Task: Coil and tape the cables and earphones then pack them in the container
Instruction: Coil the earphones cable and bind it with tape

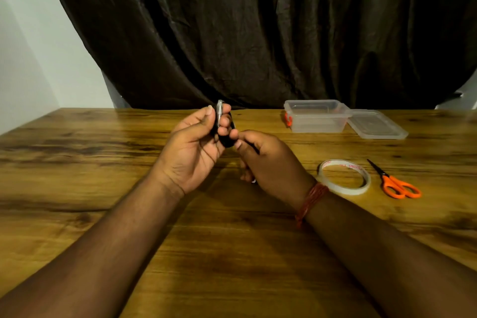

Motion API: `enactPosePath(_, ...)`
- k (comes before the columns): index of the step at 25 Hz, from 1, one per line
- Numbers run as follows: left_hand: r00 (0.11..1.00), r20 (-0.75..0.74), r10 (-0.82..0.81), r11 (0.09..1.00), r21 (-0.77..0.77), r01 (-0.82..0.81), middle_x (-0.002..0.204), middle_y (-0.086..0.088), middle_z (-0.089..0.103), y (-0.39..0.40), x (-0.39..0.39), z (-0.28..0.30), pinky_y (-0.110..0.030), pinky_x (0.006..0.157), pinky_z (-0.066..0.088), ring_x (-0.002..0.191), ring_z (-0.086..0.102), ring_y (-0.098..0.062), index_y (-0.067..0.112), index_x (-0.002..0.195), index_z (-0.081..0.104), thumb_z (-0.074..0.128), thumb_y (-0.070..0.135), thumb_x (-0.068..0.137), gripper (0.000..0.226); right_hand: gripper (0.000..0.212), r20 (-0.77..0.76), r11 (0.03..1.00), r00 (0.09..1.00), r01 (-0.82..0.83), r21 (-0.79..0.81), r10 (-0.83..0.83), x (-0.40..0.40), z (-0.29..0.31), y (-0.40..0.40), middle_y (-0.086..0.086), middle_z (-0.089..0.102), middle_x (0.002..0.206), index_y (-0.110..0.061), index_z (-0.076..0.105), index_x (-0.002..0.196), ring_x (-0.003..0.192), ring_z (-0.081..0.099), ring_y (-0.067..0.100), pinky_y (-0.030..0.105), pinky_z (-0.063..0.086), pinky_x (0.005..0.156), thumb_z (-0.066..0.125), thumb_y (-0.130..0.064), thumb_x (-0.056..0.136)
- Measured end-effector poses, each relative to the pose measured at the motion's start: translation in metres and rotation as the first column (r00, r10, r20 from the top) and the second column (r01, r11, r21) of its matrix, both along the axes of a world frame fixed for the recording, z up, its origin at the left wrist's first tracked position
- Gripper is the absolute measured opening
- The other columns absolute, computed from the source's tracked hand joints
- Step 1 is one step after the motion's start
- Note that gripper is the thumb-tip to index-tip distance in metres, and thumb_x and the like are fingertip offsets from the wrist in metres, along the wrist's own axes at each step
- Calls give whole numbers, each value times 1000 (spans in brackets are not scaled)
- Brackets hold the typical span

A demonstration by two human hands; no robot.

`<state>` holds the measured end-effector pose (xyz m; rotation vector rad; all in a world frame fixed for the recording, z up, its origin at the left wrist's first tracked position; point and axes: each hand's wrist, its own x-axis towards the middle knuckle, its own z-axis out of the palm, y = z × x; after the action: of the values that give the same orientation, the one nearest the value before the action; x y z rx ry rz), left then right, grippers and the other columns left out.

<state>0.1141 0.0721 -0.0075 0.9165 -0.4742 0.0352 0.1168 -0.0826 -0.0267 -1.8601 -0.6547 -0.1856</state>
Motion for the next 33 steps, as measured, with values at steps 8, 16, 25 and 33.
enactPosePath(8, 966, 34, 255, 953, 159, -257, 89, -2, 74, -7, 6, -11, -26, 82, 55, 82, 70, -10, 6, 112, 61, 43, 8, 102, 21, 14, 150, 967, 988, 60, -249, -22, -7, -1, -2, -4, 61, 75, -17, 61, 94, 64, 58, 11, 27, 44, 61, 49, -19, 100)
enactPosePath(16, 824, 306, 476, 547, 631, -550, 92, 14, 73, -11, 7, -19, -34, 87, 53, 92, 67, -9, 34, 103, 62, 44, 19, 103, 24, 27, 557, 810, 829, 359, -462, -50, -9, -3, -2, 5, 67, 106, -17, 61, 119, 91, 64, 27, 37, 53, 71, 51, -20, 94)
enactPosePath(25, 930, 181, 319, 524, 784, -332, 83, -5, 71, -7, 5, -22, -41, 74, 54, 81, 67, -27, 18, 89, 64, 46, 16, 100, 21, 15, 580, 853, 814, 277, -442, 36, -6, 12, -11, 9, 57, 94, -13, 64, 100, 84, 57, 30, 44, 48, 70, 60, -9, 86)
enactPosePath(33, 987, -105, 122, 736, 676, -19, 67, -8, 66, -4, -2, -15, -27, 60, 48, 63, 60, -18, 15, 70, 73, 38, -4, 96, 47, 8, 611, 873, 788, 244, -422, 75, 2, 16, -20, 2, 61, 95, -15, 66, 92, 91, 56, 21, 41, 47, 75, 66, -18, 84)
